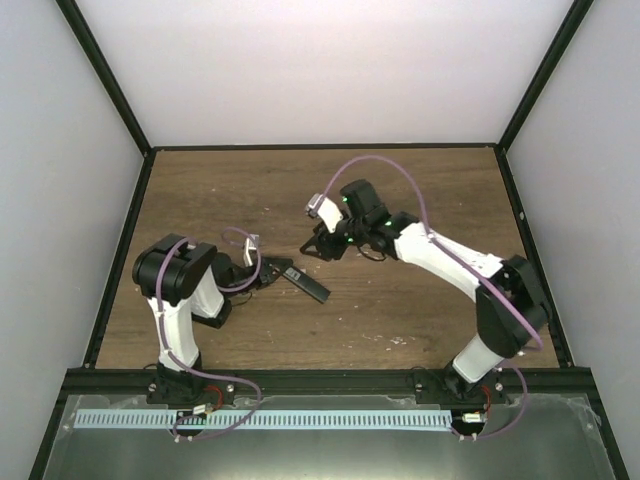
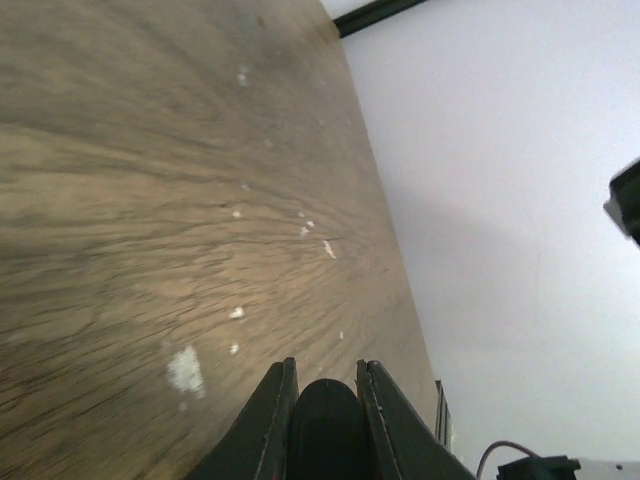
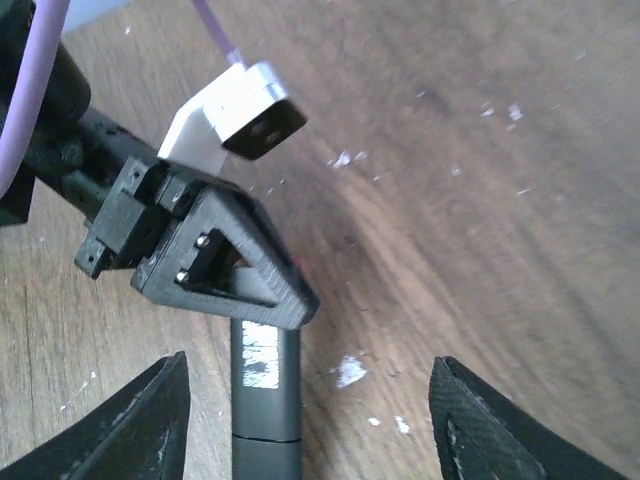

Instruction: Load the batteries into the remote control

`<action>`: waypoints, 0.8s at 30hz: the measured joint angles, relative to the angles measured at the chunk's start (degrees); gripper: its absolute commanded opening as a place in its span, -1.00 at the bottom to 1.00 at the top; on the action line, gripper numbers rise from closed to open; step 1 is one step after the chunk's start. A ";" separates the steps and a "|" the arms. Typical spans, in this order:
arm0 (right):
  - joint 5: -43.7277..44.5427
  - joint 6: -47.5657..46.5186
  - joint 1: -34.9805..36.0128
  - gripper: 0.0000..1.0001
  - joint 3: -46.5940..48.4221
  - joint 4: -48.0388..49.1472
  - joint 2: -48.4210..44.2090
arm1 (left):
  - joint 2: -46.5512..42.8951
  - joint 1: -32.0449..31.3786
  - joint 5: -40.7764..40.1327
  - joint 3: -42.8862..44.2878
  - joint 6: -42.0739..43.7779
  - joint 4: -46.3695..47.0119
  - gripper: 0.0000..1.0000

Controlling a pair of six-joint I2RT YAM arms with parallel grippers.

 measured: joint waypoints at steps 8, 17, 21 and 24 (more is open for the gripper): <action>-0.68 0.20 -6.73 0.22 -2.03 -3.80 -6.58 | -6.73 -2.16 0.59 3.19 1.16 -4.76 -0.91; -4.35 1.73 -10.82 0.29 -3.56 -8.11 -11.65 | -18.18 -5.44 1.57 10.16 -0.42 -17.14 -0.92; -9.86 1.53 -11.06 0.29 -3.30 -10.49 -12.37 | -23.08 -6.29 4.02 13.09 0.72 -25.22 -0.91; -13.70 1.33 -11.06 0.28 -2.51 -13.42 -11.80 | -26.58 -6.40 6.62 14.73 2.64 -31.10 -0.91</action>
